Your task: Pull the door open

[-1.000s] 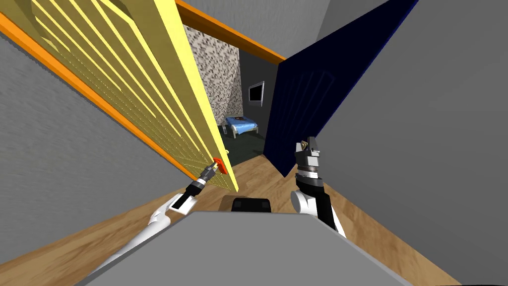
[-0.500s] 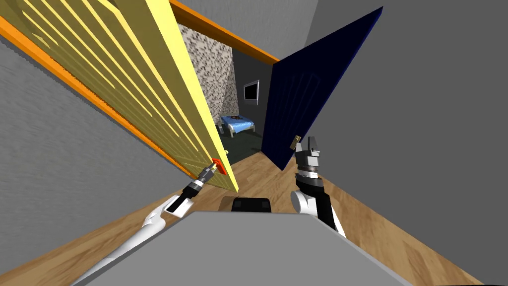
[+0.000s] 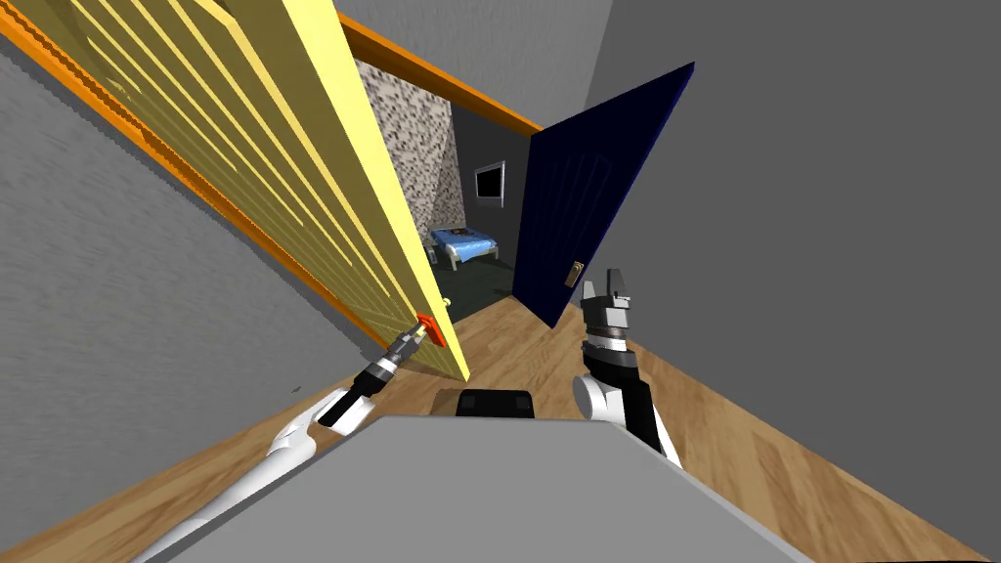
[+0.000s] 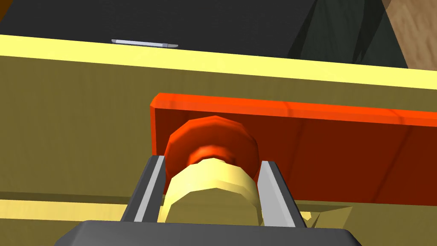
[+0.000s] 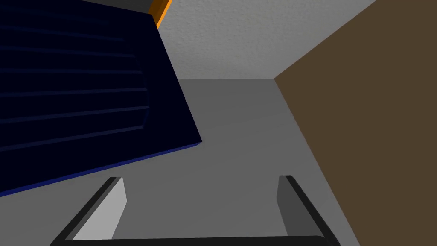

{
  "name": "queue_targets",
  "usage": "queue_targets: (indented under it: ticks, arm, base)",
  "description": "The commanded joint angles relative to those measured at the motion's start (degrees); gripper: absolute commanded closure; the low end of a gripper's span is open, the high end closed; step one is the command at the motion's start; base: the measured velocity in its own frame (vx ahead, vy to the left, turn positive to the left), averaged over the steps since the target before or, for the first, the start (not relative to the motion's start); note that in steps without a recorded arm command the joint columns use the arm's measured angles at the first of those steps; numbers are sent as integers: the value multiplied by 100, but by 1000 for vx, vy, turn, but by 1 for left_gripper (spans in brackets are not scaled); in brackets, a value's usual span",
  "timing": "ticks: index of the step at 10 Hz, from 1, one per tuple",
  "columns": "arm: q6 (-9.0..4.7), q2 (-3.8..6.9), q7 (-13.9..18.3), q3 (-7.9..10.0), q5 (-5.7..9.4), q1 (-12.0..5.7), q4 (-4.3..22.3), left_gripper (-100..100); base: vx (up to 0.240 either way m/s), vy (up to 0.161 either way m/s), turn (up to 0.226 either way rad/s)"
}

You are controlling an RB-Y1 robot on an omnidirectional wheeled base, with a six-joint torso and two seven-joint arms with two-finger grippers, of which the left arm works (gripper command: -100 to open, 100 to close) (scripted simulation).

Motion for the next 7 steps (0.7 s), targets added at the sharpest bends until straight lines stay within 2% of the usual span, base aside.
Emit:
queue_targets:
  ticks: [1,2,7]
  arm:
    - [-98,56,37,-18,-3,8,46,100]
    - [-129,74,49,-23,-4,11,60,100]
    - [-479,275,183,-87,-14,39,224,100]
  base:
    - [-109,51,-138]
    - [-175,120,-129]
    - [-180,109,-133]
